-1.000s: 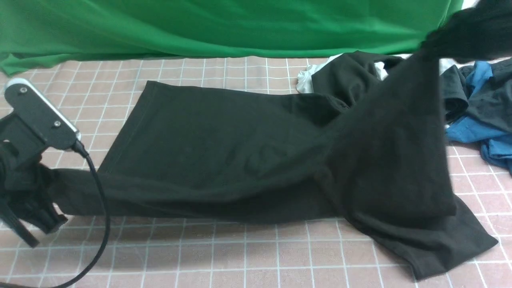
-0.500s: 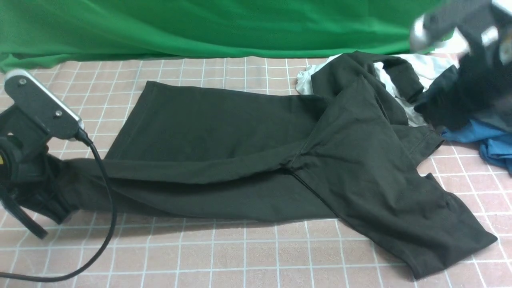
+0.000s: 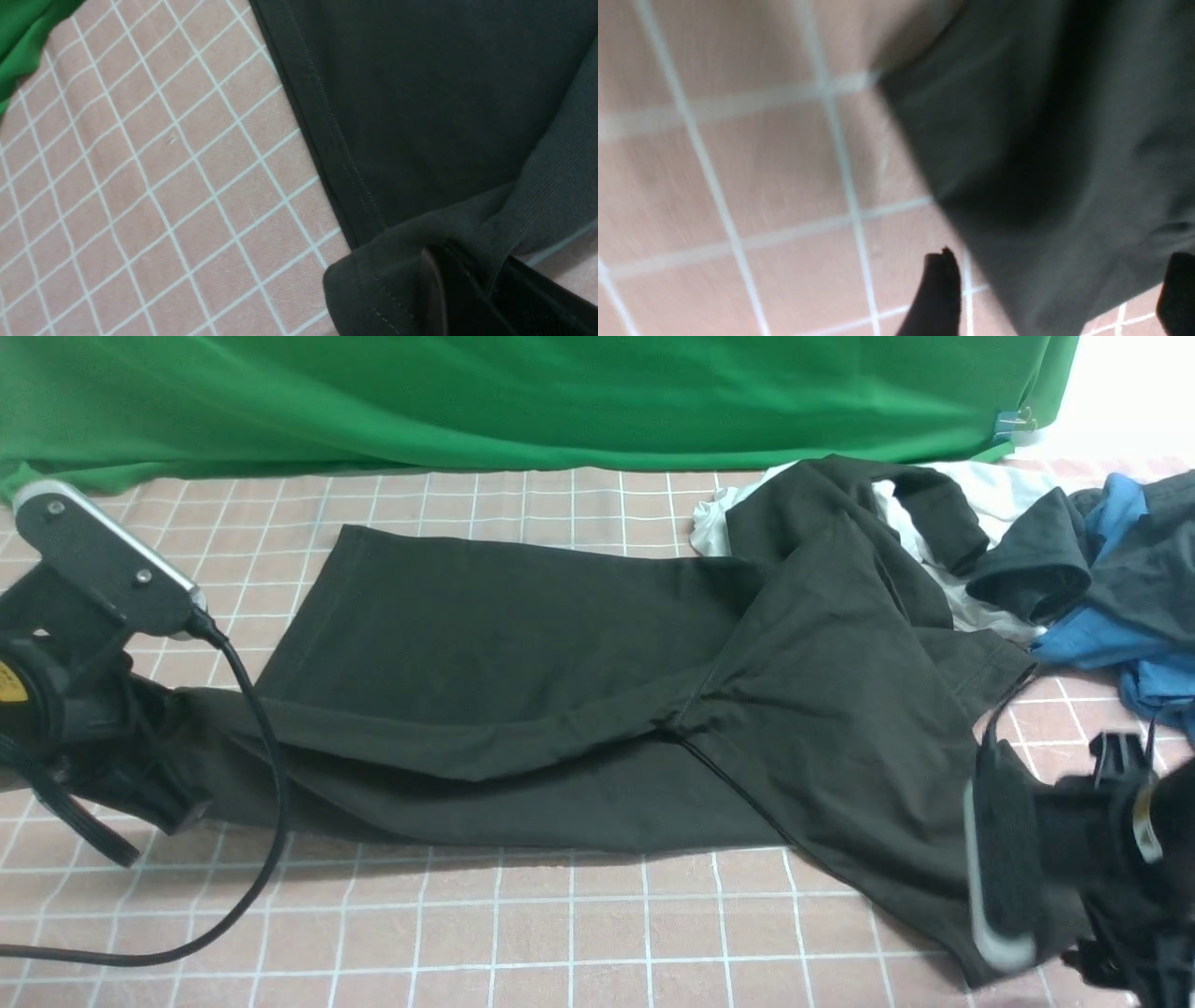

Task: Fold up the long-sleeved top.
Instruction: Spread the long sleeves with your arms and place them on the tabletop

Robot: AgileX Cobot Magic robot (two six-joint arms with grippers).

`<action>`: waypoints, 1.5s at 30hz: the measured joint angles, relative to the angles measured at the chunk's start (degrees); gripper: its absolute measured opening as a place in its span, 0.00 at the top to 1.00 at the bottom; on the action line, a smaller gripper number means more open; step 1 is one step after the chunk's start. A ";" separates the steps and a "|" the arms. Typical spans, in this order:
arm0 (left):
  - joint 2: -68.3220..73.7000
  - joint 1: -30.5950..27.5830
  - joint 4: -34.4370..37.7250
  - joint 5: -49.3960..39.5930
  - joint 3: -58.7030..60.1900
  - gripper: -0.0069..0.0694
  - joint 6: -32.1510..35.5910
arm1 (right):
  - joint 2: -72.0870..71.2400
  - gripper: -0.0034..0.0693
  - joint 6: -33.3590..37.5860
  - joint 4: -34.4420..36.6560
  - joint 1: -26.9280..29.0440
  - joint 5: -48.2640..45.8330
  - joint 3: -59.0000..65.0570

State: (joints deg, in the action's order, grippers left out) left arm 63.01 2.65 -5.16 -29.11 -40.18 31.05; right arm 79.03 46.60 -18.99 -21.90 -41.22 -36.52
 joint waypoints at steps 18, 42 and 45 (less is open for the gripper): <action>0.04 0.00 3.60 0.08 0.00 0.86 0.15 | 9.62 0.30 2.50 -3.70 4.97 9.87 1.05; 0.04 -0.07 5.16 -0.38 0.00 0.86 0.15 | -20.02 0.89 -25.55 22.99 -4.37 -26.19 -14.47; 0.04 -0.07 5.16 -0.43 0.00 0.86 0.28 | -27.12 0.89 -32.27 27.16 -9.18 -27.72 -15.64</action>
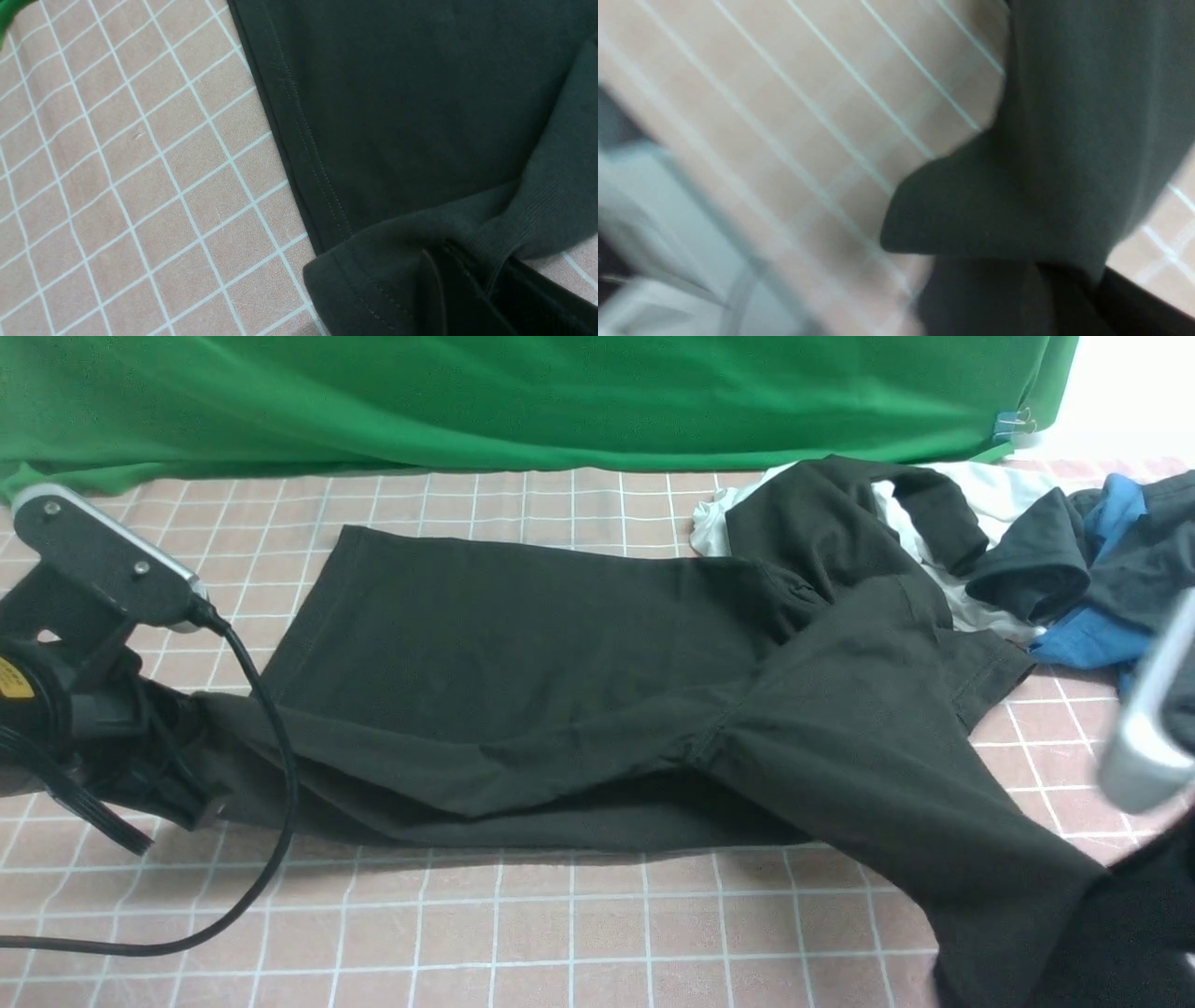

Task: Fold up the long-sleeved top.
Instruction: Spread the long sleeves with your arms and place them on the tabletop

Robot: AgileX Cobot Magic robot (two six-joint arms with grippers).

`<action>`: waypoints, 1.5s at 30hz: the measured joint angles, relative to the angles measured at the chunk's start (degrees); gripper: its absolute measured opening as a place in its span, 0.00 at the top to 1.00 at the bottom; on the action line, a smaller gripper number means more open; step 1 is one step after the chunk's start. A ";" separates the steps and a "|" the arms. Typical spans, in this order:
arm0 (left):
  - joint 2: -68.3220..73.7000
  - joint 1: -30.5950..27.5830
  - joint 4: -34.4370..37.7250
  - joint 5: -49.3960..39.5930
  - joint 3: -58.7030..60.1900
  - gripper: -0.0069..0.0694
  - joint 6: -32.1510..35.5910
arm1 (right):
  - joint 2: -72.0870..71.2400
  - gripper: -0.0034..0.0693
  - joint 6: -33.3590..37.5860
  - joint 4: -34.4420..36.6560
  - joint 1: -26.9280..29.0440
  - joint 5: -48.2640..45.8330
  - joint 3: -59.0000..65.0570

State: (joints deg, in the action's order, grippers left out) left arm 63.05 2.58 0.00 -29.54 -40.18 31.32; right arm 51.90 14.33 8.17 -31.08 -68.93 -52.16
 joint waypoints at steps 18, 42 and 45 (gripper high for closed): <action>0.00 0.00 -4.64 -0.76 0.00 0.86 0.11 | -16.25 0.89 -11.54 14.73 -42.51 -0.49 1.61; -13.49 0.00 -6.93 -27.10 0.00 0.86 0.94 | -16.25 0.89 -10.03 13.11 -54.76 10.14 1.61; -14.33 0.00 -7.29 -30.73 0.00 0.86 0.94 | -16.25 0.89 -10.44 9.24 -54.81 10.48 1.61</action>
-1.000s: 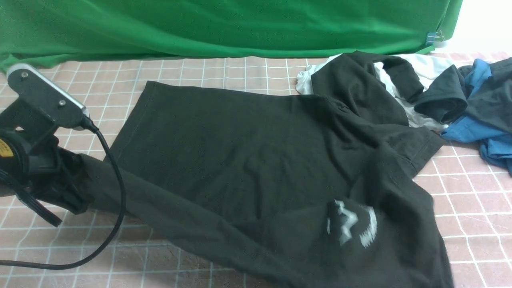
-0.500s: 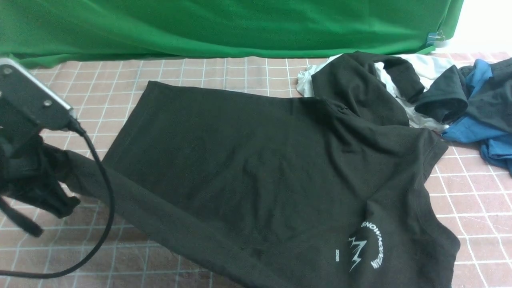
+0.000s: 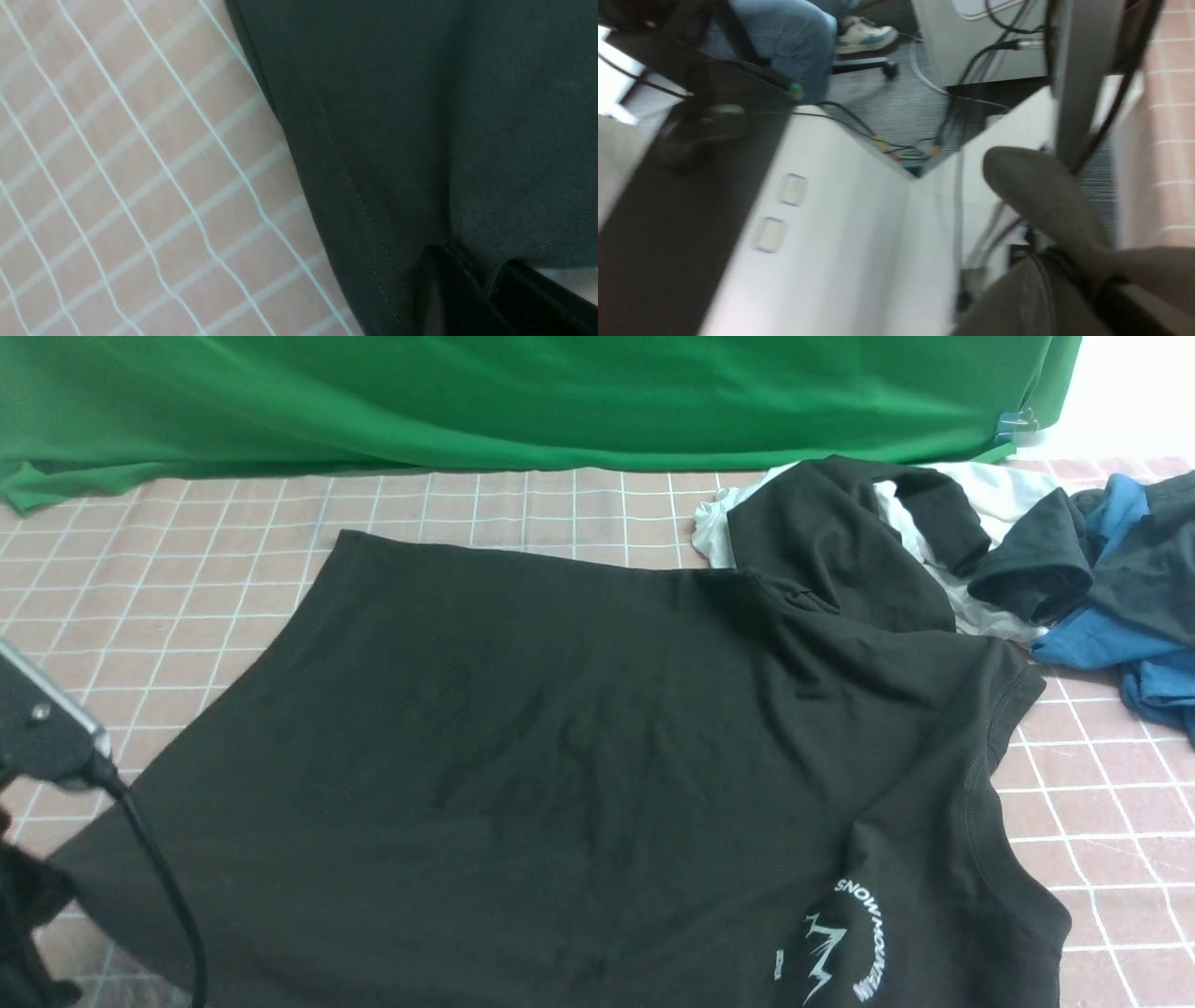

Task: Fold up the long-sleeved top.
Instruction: Spread the long sleeves with your arms and place them on the tabletop

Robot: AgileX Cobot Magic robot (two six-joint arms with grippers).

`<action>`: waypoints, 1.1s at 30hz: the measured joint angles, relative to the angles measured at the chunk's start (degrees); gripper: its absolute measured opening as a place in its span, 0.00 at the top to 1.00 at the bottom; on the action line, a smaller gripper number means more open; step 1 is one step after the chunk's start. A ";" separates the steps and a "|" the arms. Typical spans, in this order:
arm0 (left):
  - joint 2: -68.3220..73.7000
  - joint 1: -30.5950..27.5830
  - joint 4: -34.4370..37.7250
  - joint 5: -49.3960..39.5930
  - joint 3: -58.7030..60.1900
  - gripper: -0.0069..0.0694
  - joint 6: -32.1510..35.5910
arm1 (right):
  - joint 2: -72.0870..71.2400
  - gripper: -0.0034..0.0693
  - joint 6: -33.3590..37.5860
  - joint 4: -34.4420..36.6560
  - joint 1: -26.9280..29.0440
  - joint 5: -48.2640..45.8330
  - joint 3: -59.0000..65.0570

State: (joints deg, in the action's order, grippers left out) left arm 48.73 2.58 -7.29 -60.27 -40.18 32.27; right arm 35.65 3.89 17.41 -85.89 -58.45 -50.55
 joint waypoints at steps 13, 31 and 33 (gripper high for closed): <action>-0.53 0.00 -1.72 5.05 0.00 0.86 -0.84 | 5.01 0.89 -22.00 -44.43 0.00 -5.90 -1.18; -0.53 0.00 5.04 -0.05 0.00 0.86 -0.84 | 30.17 0.89 -5.06 -36.95 28.11 8.23 -9.28; -0.53 0.00 4.24 -0.05 0.00 0.86 -0.84 | 32.18 0.89 1.60 -31.37 32.67 10.27 -10.99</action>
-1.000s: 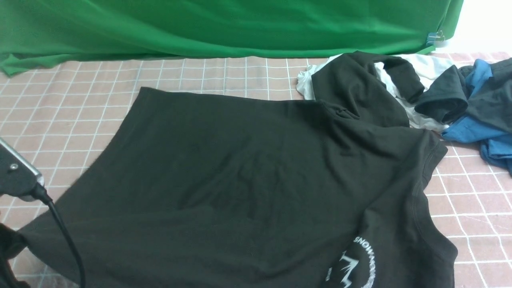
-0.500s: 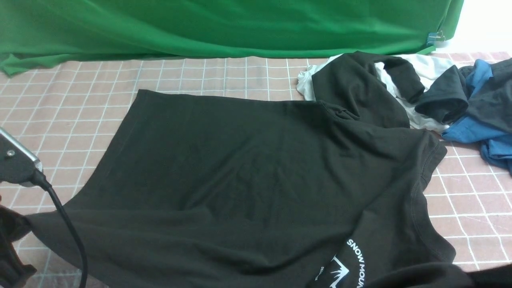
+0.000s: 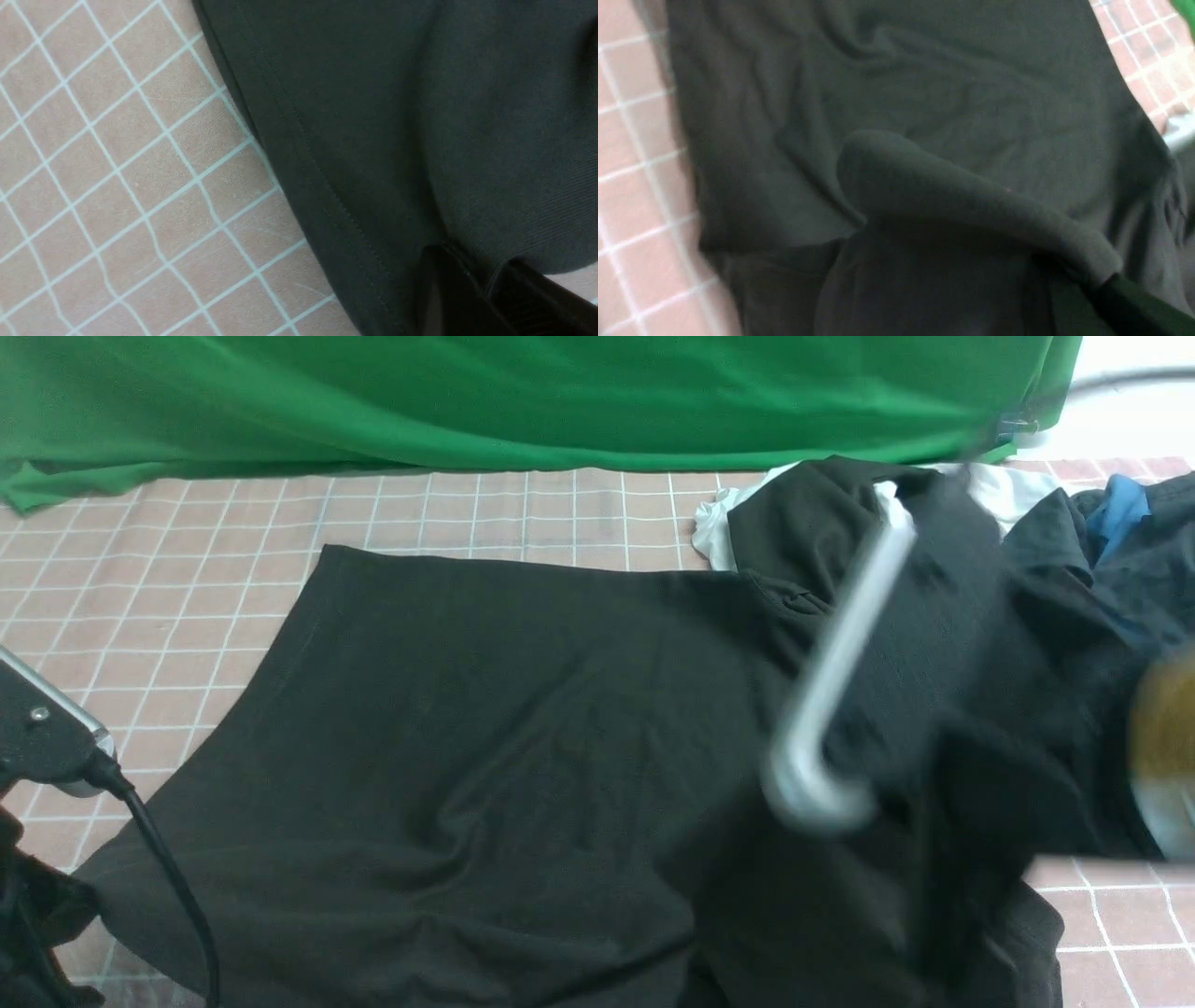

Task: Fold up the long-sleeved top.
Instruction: Spread the long sleeves with your arms and place them on the tabletop

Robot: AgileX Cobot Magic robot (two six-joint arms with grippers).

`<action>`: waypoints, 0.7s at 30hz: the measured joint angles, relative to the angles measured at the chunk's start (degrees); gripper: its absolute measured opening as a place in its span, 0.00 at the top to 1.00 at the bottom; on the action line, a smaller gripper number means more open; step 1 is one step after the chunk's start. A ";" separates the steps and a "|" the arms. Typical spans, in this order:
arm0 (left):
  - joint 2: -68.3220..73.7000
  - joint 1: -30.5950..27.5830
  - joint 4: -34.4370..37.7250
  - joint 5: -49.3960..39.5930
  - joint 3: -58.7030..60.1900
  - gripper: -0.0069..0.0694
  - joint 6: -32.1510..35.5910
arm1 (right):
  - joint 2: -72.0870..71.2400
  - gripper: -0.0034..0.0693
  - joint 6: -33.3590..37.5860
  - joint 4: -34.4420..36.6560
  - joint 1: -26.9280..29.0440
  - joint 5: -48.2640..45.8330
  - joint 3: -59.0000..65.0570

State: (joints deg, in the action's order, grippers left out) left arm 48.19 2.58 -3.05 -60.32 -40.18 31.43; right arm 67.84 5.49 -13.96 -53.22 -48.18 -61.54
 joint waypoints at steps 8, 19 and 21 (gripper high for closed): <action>0.00 0.00 -1.77 0.32 0.00 0.86 -0.07 | 10.76 0.89 22.92 17.07 11.68 4.10 -4.38; 0.00 0.00 -1.77 0.52 0.00 0.86 -0.07 | 19.83 0.89 27.01 18.31 11.99 9.18 -4.39; 0.00 0.00 -1.65 0.52 0.00 0.86 -0.07 | 21.15 0.88 27.07 18.31 11.99 10.33 -4.44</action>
State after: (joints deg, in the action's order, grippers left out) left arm 48.19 2.58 -4.70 -59.79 -40.18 31.36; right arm 88.99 32.56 4.35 -41.23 -37.85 -65.98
